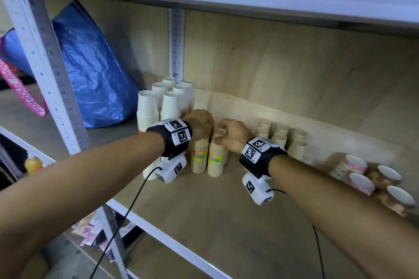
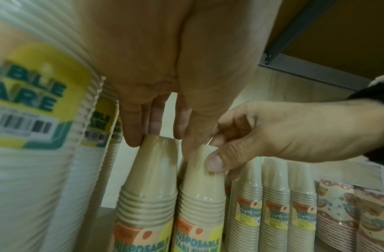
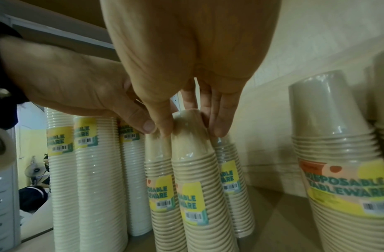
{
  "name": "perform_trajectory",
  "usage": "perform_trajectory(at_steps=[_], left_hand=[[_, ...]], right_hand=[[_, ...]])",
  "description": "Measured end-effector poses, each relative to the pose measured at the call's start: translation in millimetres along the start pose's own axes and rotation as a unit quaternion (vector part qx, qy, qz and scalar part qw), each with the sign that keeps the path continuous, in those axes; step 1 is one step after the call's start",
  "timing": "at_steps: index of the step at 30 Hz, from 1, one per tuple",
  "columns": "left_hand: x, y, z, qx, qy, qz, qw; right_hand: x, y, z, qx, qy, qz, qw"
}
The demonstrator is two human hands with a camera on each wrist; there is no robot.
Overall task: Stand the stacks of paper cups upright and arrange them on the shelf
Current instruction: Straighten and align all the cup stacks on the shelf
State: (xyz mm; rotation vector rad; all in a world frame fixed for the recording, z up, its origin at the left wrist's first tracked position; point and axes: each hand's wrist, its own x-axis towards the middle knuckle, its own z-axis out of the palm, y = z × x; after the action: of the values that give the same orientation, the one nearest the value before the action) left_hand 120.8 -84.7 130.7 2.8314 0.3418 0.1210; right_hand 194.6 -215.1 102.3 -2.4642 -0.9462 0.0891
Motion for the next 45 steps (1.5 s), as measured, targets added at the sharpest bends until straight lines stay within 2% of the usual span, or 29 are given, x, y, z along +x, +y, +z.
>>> perform_trajectory(at_steps=[6, 18, 37, 45], left_hand=[[-1.0, -5.9, 7.7, 0.003, -0.022, 0.014, 1.000], [-0.3, 1.7, 6.6, -0.021, -0.012, 0.005, 1.000], [15.1, 104.8, 15.5, -0.046, -0.032, 0.122, 0.991], [20.3, 135.0, 30.7, -0.075, -0.059, 0.149, 0.984]], right_hand=[[4.1, 2.7, 3.5, 0.019, 0.000, 0.019, 1.000], [-15.2, 6.1, -7.5, 0.027, 0.020, 0.015, 0.999], [-88.2, 63.3, -82.5, -0.007, 0.072, 0.098, 0.993], [-104.0, 91.9, -91.2, -0.021, 0.075, 0.119, 0.990]])
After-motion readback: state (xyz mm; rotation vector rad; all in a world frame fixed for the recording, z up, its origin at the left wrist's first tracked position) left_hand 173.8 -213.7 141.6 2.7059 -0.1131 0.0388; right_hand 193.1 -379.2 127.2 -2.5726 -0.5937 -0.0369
